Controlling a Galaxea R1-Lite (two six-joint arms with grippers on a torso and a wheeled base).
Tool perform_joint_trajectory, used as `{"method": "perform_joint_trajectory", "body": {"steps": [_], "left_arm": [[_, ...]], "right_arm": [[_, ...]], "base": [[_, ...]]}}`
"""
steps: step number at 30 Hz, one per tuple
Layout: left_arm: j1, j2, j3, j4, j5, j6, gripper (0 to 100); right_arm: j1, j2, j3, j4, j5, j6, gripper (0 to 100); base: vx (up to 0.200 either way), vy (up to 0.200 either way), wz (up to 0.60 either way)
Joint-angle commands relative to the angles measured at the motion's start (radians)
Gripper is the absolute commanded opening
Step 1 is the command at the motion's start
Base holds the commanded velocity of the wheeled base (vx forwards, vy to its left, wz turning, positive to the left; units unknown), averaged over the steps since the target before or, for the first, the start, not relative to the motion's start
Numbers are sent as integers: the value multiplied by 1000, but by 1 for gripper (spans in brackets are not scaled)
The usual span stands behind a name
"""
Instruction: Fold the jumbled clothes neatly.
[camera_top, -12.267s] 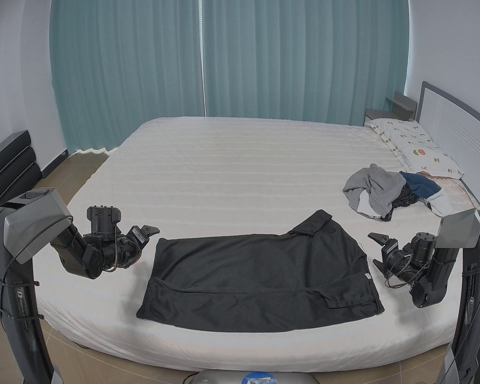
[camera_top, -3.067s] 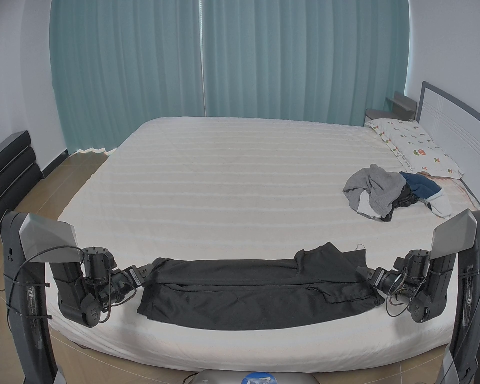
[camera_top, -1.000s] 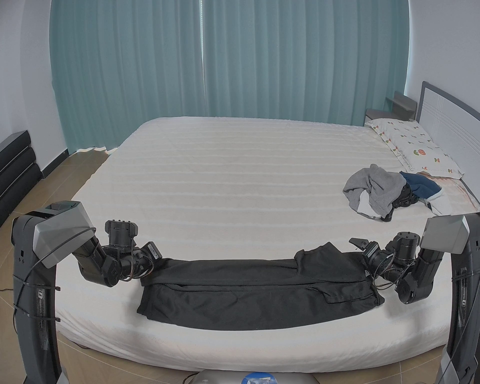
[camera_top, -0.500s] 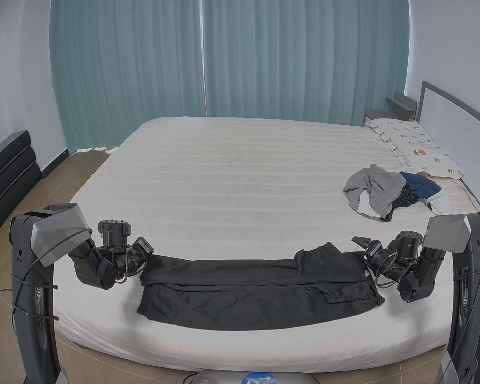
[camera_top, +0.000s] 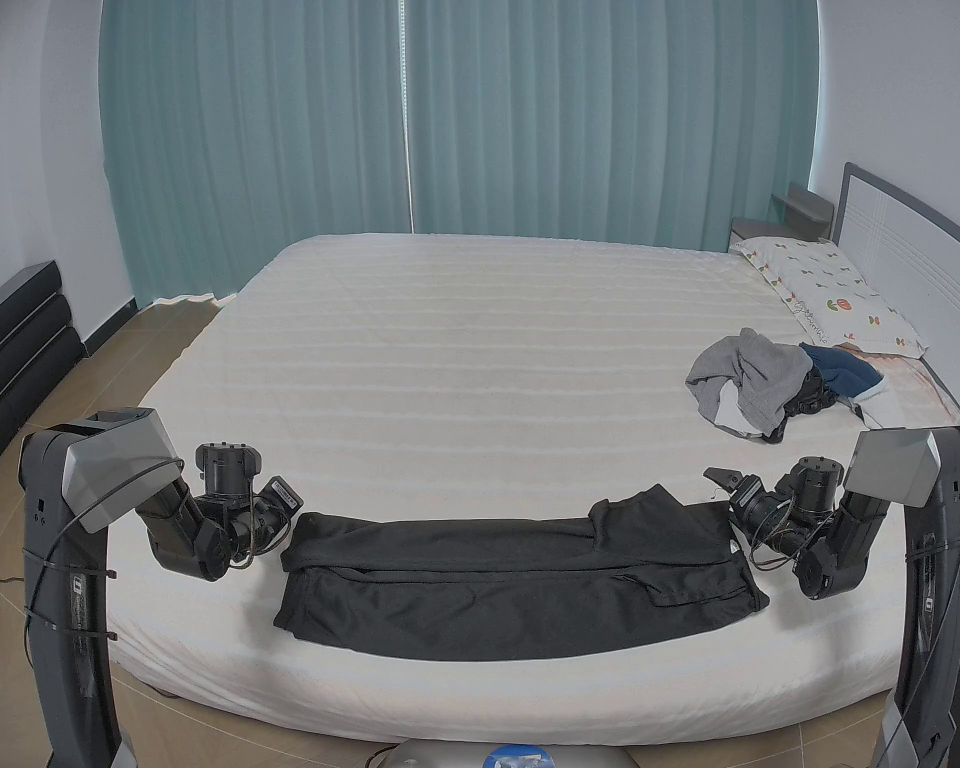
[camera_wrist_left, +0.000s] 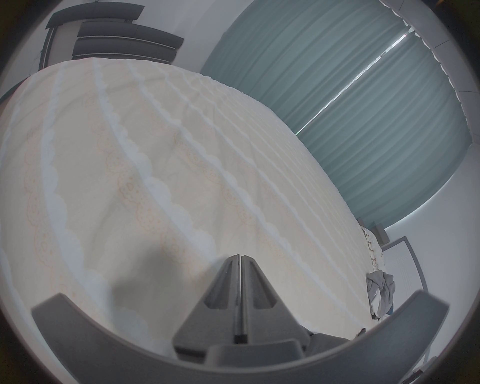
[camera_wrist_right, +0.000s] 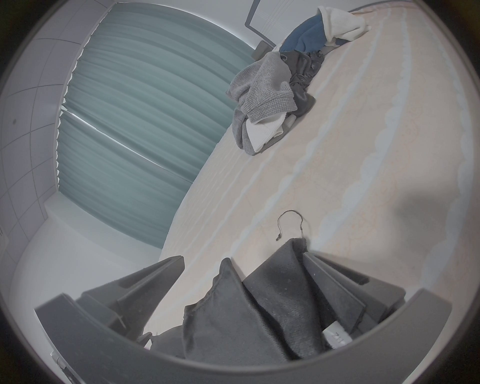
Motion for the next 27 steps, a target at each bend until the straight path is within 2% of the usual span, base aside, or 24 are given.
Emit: {"method": "perform_joint_trajectory", "body": {"steps": [1, 9, 20, 21, 27], "left_arm": [[0, 2, -2, -4, 0, -1, 0], [-3, -4, 1, -12, -13, -9, 0], [-8, 0, 1, -26, -13, -7, 0], [-8, 0, 1, -26, -13, -7, 0], [-9, 2, 1, -26, -13, -7, 0]], "right_arm": [[-9, 0, 6, -1, 0, -2, 100], [-35, 11, -3, 1, 0, -2, 100], [-28, 40, -40, 22, -2, -9, 100], [-26, 43, -44, 22, -2, -23, 0], [-23, 66, -55, 21, -13, -57, 0]], "base": [[0, 0, 0], [0, 0, 0], [0, 0, 0], [0, 0, 0], [0, 0, 0]]}}
